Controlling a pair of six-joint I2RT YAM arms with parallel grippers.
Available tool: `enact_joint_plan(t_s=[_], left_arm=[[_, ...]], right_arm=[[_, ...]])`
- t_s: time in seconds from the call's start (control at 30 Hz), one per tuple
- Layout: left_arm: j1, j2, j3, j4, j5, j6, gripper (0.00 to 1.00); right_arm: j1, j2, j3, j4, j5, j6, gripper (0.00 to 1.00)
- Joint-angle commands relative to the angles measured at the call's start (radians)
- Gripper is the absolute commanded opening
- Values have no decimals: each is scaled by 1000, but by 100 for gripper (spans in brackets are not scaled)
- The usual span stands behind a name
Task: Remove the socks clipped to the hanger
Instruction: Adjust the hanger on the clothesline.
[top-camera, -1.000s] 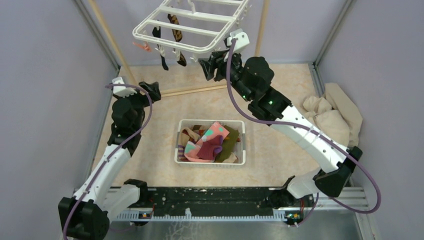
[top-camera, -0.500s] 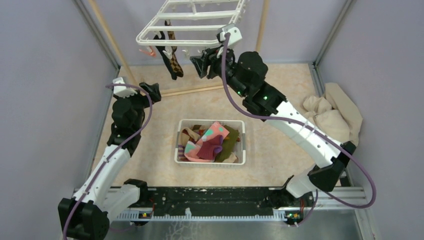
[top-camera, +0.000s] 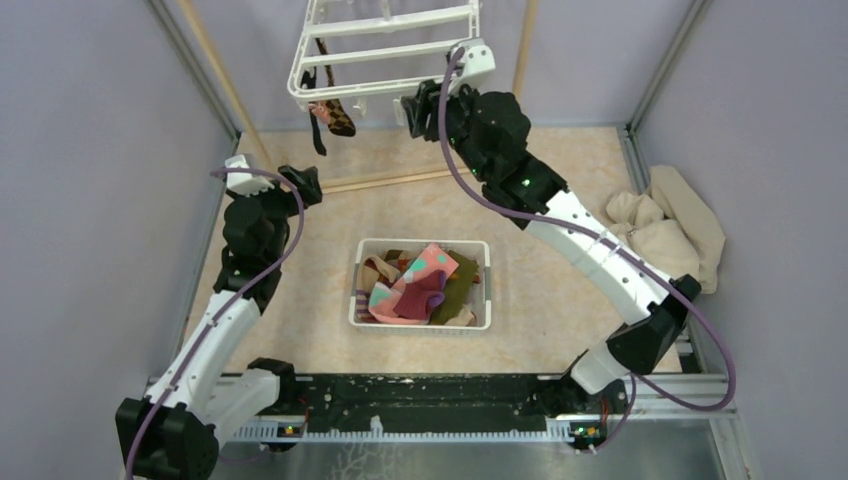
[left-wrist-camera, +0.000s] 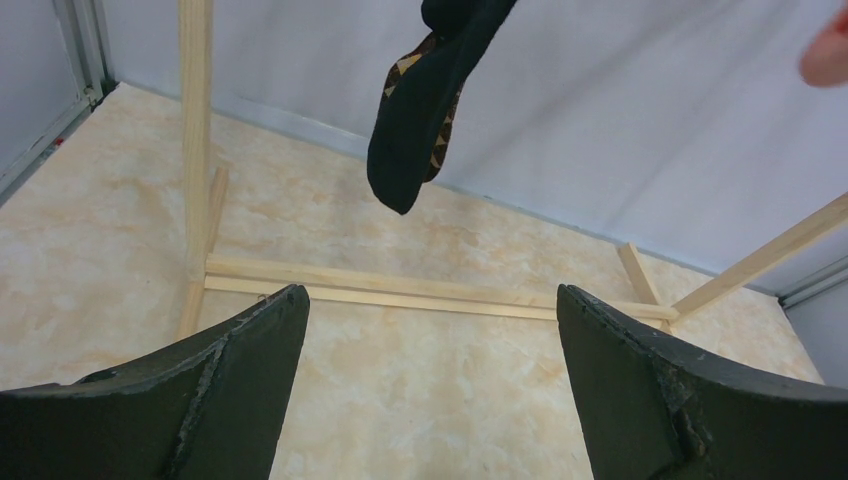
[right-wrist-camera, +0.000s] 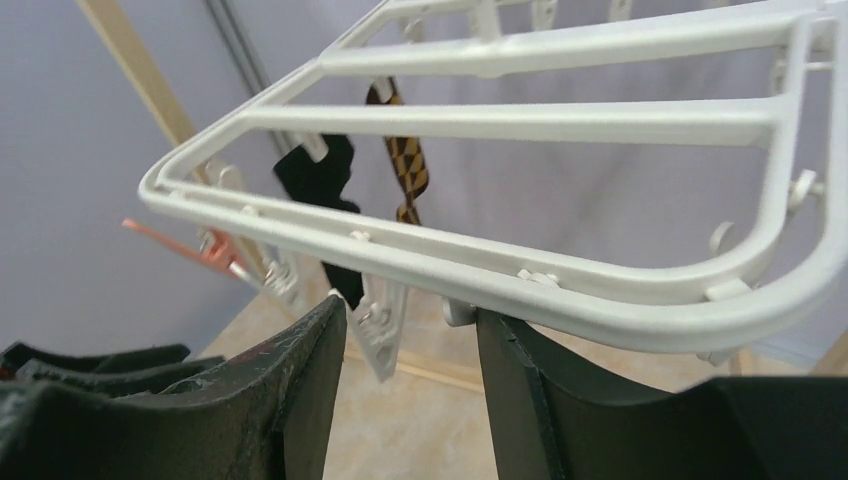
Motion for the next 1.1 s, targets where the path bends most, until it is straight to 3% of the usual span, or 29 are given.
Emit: enact_joint_plan(t_s=[0.0, 0.37, 0.53, 0.77, 0.97, 1.07], left_arm=[[2, -23, 22, -4, 12, 1, 99], [2, -31, 13, -3, 10, 1, 99], [2, -12, 20, 3, 22, -4, 99], [2, 20, 31, 24, 25, 7, 99], [1, 53, 40, 46, 25, 20, 99], [2, 74, 43, 63, 17, 30, 99]], right_arm=[[-70, 5, 84, 49, 15, 34, 52], [-307, 64, 137, 48, -122, 143, 52], [-425, 177, 273, 23, -271, 199, 53], [-523, 251, 363, 45, -341, 227, 55], [-650, 220, 336, 107, -439, 296, 72], [-684, 146, 236, 157, -475, 323, 73]])
